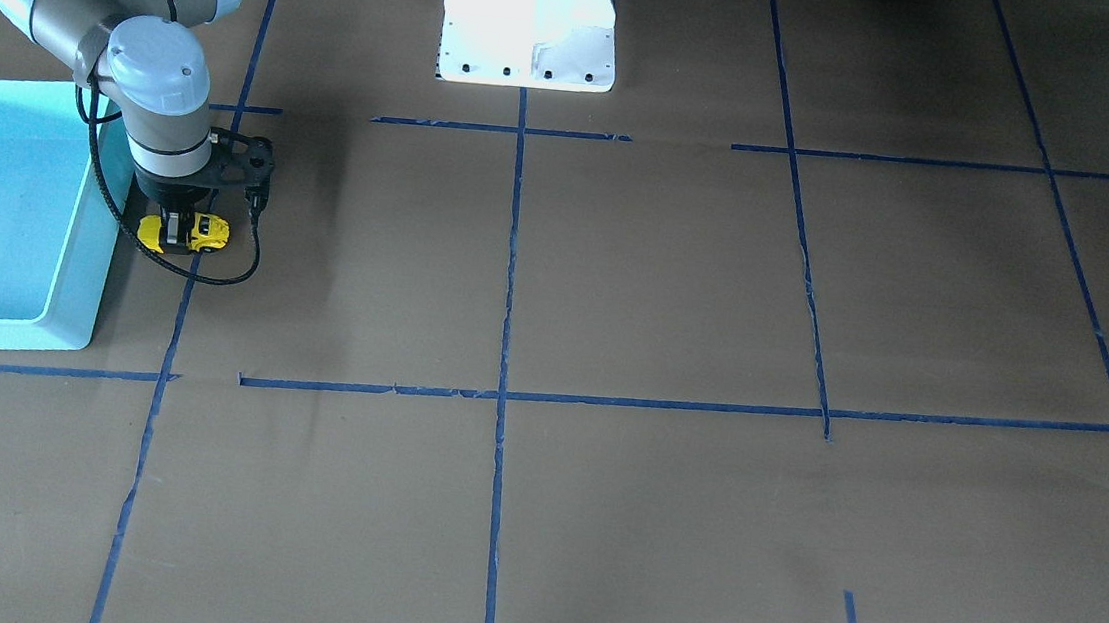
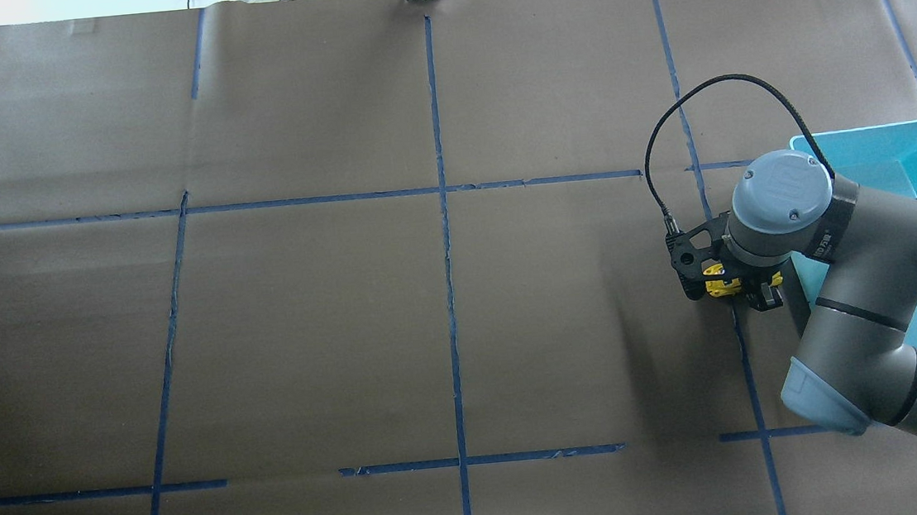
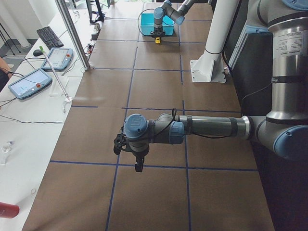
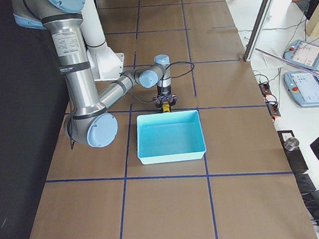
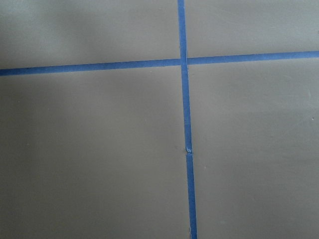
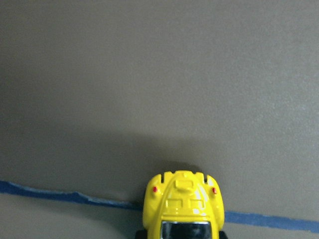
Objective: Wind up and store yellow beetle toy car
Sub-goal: 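Grasp the yellow car with the right gripper and lift it, then carry the car into the light-blue bin and open the right gripper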
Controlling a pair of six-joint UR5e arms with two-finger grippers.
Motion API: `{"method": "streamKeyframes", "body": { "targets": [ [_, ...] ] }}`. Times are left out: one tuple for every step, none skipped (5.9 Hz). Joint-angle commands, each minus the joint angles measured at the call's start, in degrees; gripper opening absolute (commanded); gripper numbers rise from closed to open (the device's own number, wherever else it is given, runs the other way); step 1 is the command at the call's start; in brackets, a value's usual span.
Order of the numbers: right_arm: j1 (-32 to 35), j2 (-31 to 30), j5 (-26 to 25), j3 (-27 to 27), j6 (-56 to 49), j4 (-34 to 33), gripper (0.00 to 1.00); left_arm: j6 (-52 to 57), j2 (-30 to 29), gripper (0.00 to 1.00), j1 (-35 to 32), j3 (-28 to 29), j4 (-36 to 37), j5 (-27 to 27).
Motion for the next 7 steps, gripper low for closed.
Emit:
{"method": "streamKeyframes", "body": {
  "targets": [
    [2.9, 0.0, 0.7, 1.5, -2.7, -0.6, 0.04, 0.0, 0.0, 1.0, 0.1, 0.2, 0.0, 0.1],
    [5.1, -0.2, 1.0, 5.8, -3.7, -4.8, 0.04, 0.0, 0.0, 1.0, 0.1, 0.2, 0.0, 0.2],
    [7.6, 0.0, 1.0, 10.2, -7.4, -11.3, 0.05, 0.0, 0.0, 1.0, 0.1, 0.2, 0.0, 0.1],
    [10.9, -0.9, 1.0, 13.2, -12.1, -13.2, 0.04, 0.0, 0.0, 1.0, 0.0, 0.2, 0.0, 0.1],
    [13.2, -3.4, 1.1, 15.2, -14.5, -13.5, 0.04, 0.0, 0.0, 1.0, 0.0, 0.2, 0.0, 0.2],
    [15.2, -5.9, 2.3, 16.1, -15.6, -13.2, 0.04, -0.1, 0.0, 1.0, 0.0, 0.2, 0.1, 0.1],
    [17.4, -9.7, 3.8, 15.8, -17.7, -12.9, 0.04, -0.1, 0.0, 1.0, 0.0, 0.2, 0.1, 0.1]
  ]
}}
